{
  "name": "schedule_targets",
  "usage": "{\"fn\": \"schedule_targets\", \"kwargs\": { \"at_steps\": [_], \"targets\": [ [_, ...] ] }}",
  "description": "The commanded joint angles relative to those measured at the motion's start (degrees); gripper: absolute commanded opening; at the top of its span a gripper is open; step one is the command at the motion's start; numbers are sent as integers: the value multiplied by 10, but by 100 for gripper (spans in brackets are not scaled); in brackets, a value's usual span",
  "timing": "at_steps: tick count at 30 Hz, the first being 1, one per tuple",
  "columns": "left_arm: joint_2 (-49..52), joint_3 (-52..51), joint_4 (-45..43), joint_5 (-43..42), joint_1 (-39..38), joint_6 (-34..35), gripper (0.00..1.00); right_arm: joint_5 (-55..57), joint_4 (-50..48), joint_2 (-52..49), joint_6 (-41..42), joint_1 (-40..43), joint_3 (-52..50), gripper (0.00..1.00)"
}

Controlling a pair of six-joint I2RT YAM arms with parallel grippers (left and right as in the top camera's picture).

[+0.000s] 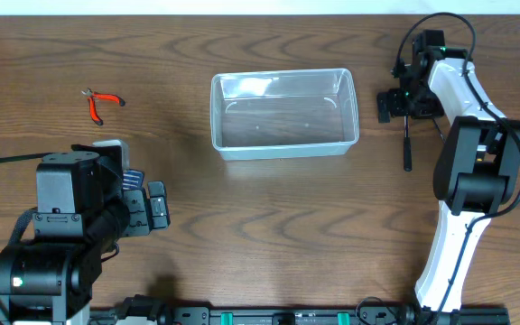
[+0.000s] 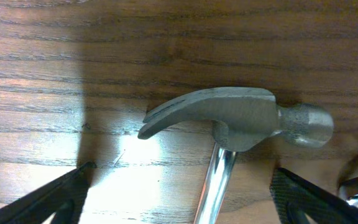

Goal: Pack container
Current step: 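Close the right gripper on the hammer's handle below the head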

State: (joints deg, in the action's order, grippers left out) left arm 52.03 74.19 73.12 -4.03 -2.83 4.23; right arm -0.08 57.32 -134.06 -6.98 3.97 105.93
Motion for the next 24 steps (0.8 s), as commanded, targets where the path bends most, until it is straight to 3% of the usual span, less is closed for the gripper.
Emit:
{"fn": "schedule_targets", "kwargs": {
  "at_steps": [1, 8, 24],
  "targets": [
    [-1, 9, 2, 9, 2, -7, 99, 24, 2, -30, -8, 2, -30, 90],
    [-1, 9, 4, 9, 2, -7, 98, 24, 3, -30, -8, 2, -30, 81],
    [-1, 9, 4, 9, 2, -7, 98, 24, 5, -30, -8, 2, -30, 43]
  ]
}}
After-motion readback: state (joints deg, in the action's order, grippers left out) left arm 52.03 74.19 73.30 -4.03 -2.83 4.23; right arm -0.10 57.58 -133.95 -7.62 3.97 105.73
